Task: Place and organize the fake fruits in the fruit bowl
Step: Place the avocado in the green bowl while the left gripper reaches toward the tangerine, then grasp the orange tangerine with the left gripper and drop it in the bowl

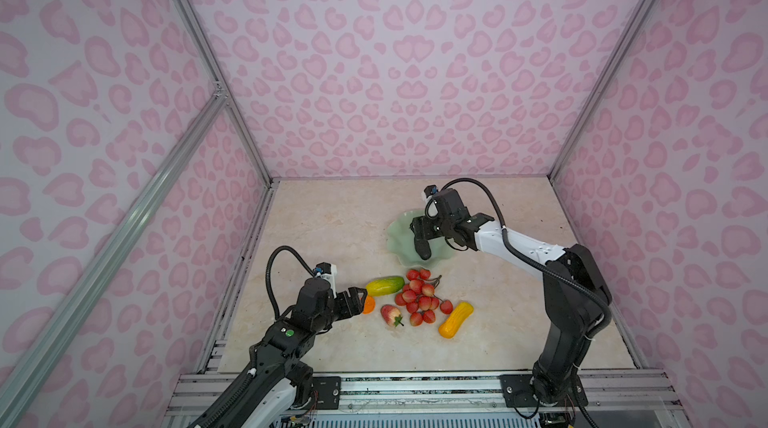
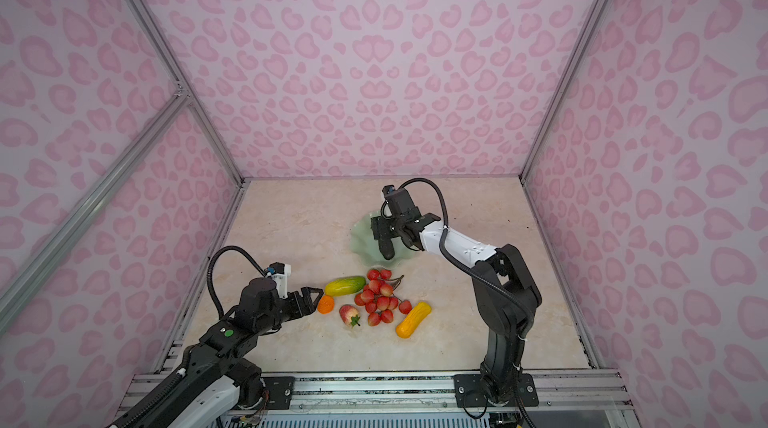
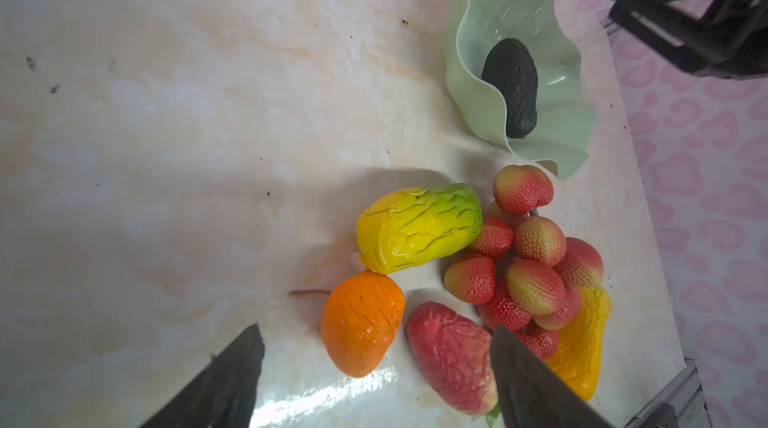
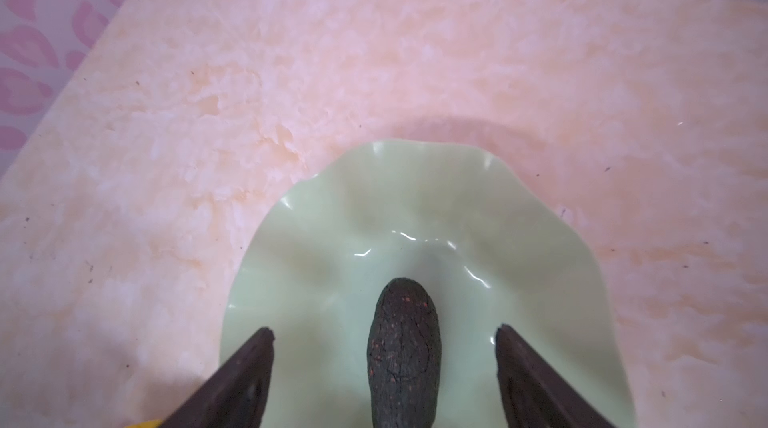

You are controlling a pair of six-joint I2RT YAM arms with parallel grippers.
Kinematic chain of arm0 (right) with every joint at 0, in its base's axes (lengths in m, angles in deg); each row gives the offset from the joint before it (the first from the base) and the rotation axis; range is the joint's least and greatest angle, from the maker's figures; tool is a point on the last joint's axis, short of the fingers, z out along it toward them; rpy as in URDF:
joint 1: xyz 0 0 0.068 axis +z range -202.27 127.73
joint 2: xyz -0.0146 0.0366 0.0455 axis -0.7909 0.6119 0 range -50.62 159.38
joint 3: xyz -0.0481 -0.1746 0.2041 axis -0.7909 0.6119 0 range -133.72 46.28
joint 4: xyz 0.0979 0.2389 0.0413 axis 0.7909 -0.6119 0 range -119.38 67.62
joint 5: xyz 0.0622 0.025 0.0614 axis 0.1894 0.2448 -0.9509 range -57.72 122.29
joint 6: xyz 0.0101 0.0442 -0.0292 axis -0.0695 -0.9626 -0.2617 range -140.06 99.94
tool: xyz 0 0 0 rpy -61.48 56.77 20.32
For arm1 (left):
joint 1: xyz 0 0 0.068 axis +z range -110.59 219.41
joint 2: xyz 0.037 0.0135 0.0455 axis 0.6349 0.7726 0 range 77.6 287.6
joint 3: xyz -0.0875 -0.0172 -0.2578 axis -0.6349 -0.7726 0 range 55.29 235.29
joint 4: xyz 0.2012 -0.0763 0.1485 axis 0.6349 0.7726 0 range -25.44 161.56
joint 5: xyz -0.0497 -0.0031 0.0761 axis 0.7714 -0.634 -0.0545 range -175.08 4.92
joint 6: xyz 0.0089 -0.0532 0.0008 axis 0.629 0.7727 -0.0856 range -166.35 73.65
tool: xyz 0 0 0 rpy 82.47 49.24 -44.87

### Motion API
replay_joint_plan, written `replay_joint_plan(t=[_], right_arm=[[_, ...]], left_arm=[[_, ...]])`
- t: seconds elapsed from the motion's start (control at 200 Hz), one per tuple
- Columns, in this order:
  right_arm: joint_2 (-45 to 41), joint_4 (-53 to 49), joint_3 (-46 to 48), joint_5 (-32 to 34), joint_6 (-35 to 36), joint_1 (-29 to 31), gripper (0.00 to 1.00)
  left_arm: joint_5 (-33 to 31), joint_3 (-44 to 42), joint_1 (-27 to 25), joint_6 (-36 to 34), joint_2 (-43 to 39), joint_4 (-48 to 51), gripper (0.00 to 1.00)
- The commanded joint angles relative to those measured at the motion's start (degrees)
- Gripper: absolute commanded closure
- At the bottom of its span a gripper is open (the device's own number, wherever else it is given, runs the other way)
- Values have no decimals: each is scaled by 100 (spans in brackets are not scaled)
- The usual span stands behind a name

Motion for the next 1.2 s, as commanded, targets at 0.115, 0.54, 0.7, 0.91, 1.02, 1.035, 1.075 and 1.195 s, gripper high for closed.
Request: replay_joint_plan(t=[0.115,0.54,0.7,0.91,1.02,1.035,1.075,1.195], right_arm=[[-1025,872,841,58,-555,-304,10],[-1457,1125,1528,-205,-820,-741,11],[-1483,1098,1665,-264,-917,-816,11],[-1536,924,1751,-374,-818,-1045,13],[-1829,639,1841,-365,-678,-1165,13],[-1876,599,1864,-365,-638,-1180,13],[-1994,489,1929,-333,-519,-1202,13],[-2369,248,2214,-232,-383,-1315,13]], left_arm=[[-536,108,-516,-15,635,-314,15],[-1289,318,-1186,-38,2158,-856,41],[-1371,509,-1280,-105,1949,-402,53],[-1287,964,-1342,-530,851,267,55],[-1428,1642,-1342,-883,1003,496,55],[-1453,1734,-1342,-920,1084,556,55],[-1475,1922,-1342,-1009,1319,753,55],[-1293,1703,-1348,-752,1669,819,43]])
